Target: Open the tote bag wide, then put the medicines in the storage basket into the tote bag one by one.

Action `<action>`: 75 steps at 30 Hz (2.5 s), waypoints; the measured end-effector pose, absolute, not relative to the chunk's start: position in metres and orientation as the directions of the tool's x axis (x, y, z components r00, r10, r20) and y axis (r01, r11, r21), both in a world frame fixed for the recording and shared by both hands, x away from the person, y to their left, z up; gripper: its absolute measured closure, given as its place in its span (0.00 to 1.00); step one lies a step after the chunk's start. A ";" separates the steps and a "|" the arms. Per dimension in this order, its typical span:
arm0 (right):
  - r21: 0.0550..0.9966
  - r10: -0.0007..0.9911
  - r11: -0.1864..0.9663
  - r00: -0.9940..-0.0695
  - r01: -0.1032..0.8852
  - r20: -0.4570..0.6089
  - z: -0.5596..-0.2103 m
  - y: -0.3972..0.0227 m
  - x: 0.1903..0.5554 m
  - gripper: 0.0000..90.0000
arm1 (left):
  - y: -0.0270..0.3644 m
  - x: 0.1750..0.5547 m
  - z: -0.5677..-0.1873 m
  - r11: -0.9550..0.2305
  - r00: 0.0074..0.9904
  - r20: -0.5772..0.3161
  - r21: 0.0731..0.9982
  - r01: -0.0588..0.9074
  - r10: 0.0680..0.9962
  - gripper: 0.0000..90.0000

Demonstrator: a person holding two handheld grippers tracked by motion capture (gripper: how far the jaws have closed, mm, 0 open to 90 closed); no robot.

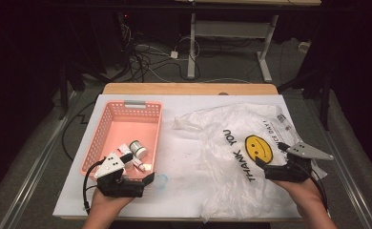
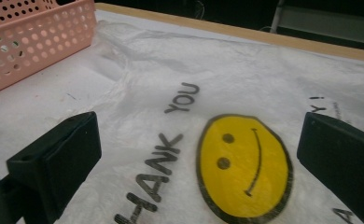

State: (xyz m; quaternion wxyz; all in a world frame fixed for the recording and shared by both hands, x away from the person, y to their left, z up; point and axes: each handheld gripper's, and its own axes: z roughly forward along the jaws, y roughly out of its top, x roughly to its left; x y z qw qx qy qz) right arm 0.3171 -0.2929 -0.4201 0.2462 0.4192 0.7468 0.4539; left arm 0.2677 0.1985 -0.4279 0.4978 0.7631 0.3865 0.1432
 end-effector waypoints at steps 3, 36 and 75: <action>0.885 0.841 0.238 -0.541 0.400 0.018 -0.422 -0.281 0.318 0.00 | 0.200 0.268 -0.428 -0.208 0.657 -0.161 0.870 0.446 0.736 0.00; 0.818 0.711 0.381 -0.702 0.430 0.038 -0.444 -0.176 0.360 0.23 | 0.205 0.270 -0.430 -0.215 0.648 -0.146 0.870 0.443 0.747 0.00; 0.715 0.694 0.502 -0.720 0.486 0.002 -0.483 -0.177 0.364 0.78 | 0.204 0.260 -0.430 -0.235 0.650 -0.131 0.864 0.445 0.749 0.00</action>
